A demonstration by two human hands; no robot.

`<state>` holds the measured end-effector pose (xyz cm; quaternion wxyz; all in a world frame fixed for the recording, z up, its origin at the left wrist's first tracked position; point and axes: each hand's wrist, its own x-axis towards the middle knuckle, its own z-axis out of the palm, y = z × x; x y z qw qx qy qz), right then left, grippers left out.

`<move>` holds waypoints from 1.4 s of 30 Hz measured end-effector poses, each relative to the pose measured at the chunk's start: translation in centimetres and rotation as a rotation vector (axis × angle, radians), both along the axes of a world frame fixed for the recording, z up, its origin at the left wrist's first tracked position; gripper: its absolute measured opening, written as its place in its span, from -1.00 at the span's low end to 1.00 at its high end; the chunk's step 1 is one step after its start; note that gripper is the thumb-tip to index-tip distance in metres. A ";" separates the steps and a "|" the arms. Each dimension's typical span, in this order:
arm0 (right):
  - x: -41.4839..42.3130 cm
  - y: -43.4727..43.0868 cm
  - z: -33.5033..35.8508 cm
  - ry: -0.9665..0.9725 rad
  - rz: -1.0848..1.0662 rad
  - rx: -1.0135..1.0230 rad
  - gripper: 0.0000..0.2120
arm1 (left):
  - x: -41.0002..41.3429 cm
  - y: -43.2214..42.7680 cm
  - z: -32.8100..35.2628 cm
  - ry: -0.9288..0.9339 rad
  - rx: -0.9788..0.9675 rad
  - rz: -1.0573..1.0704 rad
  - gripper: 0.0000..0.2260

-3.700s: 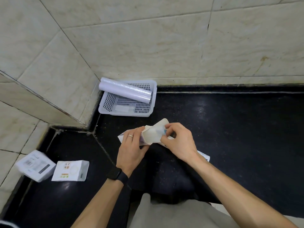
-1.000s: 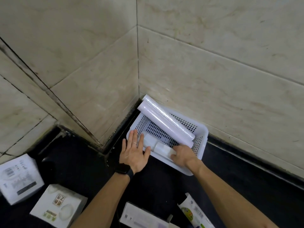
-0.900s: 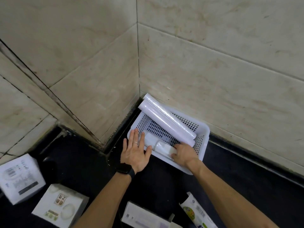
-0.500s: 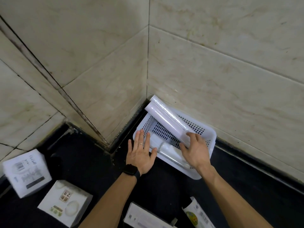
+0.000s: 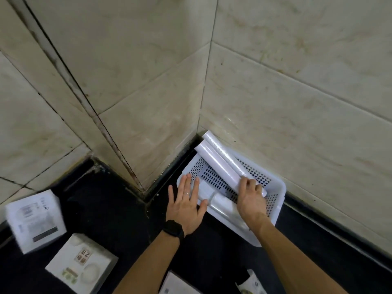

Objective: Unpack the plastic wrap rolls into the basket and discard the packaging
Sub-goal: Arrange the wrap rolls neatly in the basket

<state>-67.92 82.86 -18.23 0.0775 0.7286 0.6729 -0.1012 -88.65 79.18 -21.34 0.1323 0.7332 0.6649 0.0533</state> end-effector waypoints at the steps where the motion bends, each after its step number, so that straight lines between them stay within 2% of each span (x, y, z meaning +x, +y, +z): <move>1: 0.1 0.2 0.1 0.047 -0.005 0.004 -0.50 | 0.0 0.1 -0.1 0.014 0.002 -0.009 -0.35; 6: 2.1 -0.9 1.1 0.347 -0.101 0.057 -0.47 | 0.2 0.4 0.7 0.093 0.020 -0.016 -0.35; 9: 3.6 -2.4 2.4 0.497 -0.145 0.134 -0.42 | 1.5 1.8 2.8 0.038 -0.022 0.056 -0.36; 11: 4.7 -3.2 3.4 0.585 -0.184 0.174 -0.40 | 3.0 3.5 3.9 -0.114 -0.102 0.089 -0.36; 14: 5.9 -3.6 4.5 0.666 -0.212 0.211 -0.39 | 6.1 7.2 4.7 -0.551 -0.320 0.268 -0.30; 16: 6.6 -3.0 4.5 0.679 -0.209 0.248 -0.37 | 8.3 9.8 4.4 -0.797 -0.434 0.409 -0.32; 19: 7.6 -2.0 4.4 0.670 -0.174 0.274 -0.37 | 10.7 12.7 3.4 -1.013 -0.555 0.588 -0.30; 21: 8.1 -1.3 4.6 0.633 -0.123 0.273 -0.38 | 11.4 13.7 2.0 -1.094 -0.536 0.637 -0.41; 23: 8.4 -0.7 5.0 0.596 -0.076 0.264 -0.39 | 11.4 14.0 0.3 -1.123 -0.487 0.620 -0.56; 26: 8.1 0.9 5.0 0.556 -0.006 0.265 -0.38 | 10.9 12.1 1.5 -1.221 -0.468 0.601 -0.69; 29: 7.2 3.1 4.2 0.520 0.029 0.203 -0.34 | 10.3 9.6 2.3 -1.354 -0.456 0.642 -0.74; 34: 6.8 3.7 1.3 0.393 0.083 0.150 -0.40 | 9.9 10.1 1.3 -1.369 -0.462 0.651 -0.81; 37: 7.6 1.5 1.1 0.303 -0.049 0.240 -0.45 | 10.1 10.7 1.2 -1.344 -0.479 0.672 -0.85; 39: 8.3 -0.7 0.7 0.301 -0.184 0.341 -0.46 | 10.2 10.8 1.2 -1.344 -0.494 0.691 -0.81; 40: 8.6 -1.7 0.1 0.342 -0.270 0.373 -0.45 | 10.2 10.8 1.4 -1.349 -0.498 0.702 -0.78; 42: 8.6 -3.4 -0.4 0.565 -0.495 0.276 -0.41 | 10.3 10.8 1.4 -1.357 -0.508 0.731 -0.72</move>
